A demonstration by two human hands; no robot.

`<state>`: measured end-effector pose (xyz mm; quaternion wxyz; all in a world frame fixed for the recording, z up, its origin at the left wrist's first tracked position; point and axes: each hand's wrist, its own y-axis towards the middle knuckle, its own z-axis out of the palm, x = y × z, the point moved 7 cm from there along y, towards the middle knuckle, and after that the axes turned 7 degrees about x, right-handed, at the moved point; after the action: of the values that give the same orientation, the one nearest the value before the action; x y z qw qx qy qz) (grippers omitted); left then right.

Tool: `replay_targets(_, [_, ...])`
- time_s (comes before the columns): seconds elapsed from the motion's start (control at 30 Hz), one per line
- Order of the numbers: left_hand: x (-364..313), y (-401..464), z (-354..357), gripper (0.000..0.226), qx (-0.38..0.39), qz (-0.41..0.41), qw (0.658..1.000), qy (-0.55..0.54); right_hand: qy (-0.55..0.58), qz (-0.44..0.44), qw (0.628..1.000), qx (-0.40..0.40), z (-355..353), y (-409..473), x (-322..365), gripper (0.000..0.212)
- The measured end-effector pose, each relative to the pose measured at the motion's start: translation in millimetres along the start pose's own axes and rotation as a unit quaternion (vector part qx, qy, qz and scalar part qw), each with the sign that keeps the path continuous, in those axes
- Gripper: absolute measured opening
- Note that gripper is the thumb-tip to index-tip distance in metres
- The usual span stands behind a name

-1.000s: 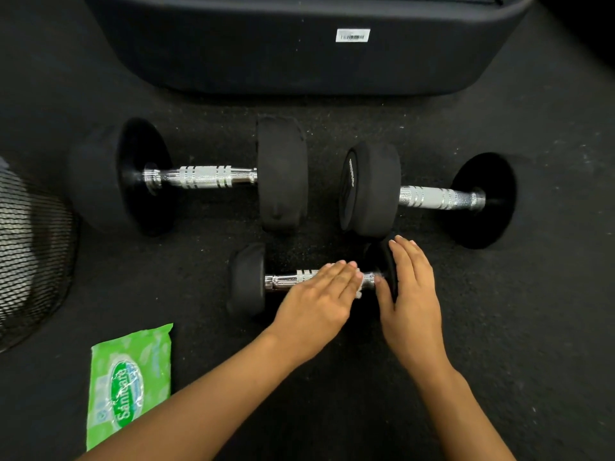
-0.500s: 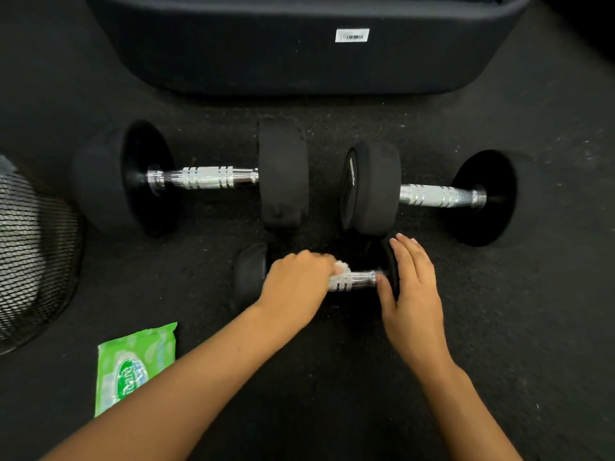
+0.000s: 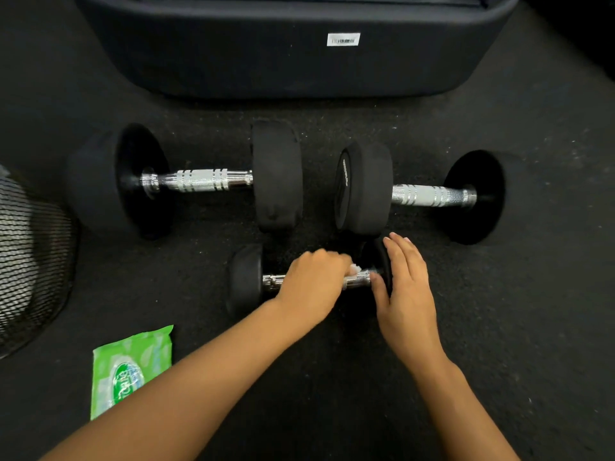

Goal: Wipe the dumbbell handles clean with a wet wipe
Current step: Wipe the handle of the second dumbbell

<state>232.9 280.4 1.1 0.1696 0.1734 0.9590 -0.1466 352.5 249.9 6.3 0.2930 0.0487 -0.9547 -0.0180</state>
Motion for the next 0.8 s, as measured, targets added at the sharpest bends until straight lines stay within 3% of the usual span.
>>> replay_targets(0.07, [1.9,19.0,1.8,0.023,0.064,-0.019,0.996,-0.052,0.01,0.003,1.0,0.005,-0.3,0.0,0.1,0.051])
replay_targets(0.13, [4.0,31.0,6.6,0.025,0.13,-0.037,0.974,-0.179,0.036,0.012,0.999,0.013,-1.1,-1.3,0.4,0.046])
replay_targets(0.17, [6.7,32.3,8.8,0.023,0.139,-0.046,0.962,-0.232,0.049,0.016,0.999,0.016,-1.1,-2.0,0.3,0.045])
replay_targets(0.23, [13.9,23.4,7.6,0.017,0.08,-0.07,0.949,-0.298,0.066,0.009,0.998,0.015,-2.3,-2.8,1.2,0.048])
replay_targets(0.3, [15.0,6.8,2.5,0.015,-0.023,-0.077,0.954,-0.287,0.073,0.003,0.997,0.012,-3.6,-1.9,0.7,0.049])
replay_targets(0.37, [5.9,0.7,1.3,0.018,-0.058,-0.051,0.975,-0.21,0.073,0.003,0.997,0.011,-2.7,-0.9,0.0,0.049])
replay_targets(0.57, [5.8,39.5,8.3,0.047,0.118,-0.061,0.974,-0.181,0.062,0.005,0.998,0.0,-0.5,-1.2,-2.3,0.048])
replay_targets(0.7, [-5.0,24.1,2.0,0.022,0.1,0.007,0.985,-0.141,0.058,0.0,0.998,-0.003,0.2,-0.1,-3.2,0.048])
replay_targets(0.8, [0.8,29.0,5.7,0.025,0.118,0.014,0.981,-0.155,0.048,-0.005,0.999,-0.006,0.3,-0.1,-2.0,0.048])
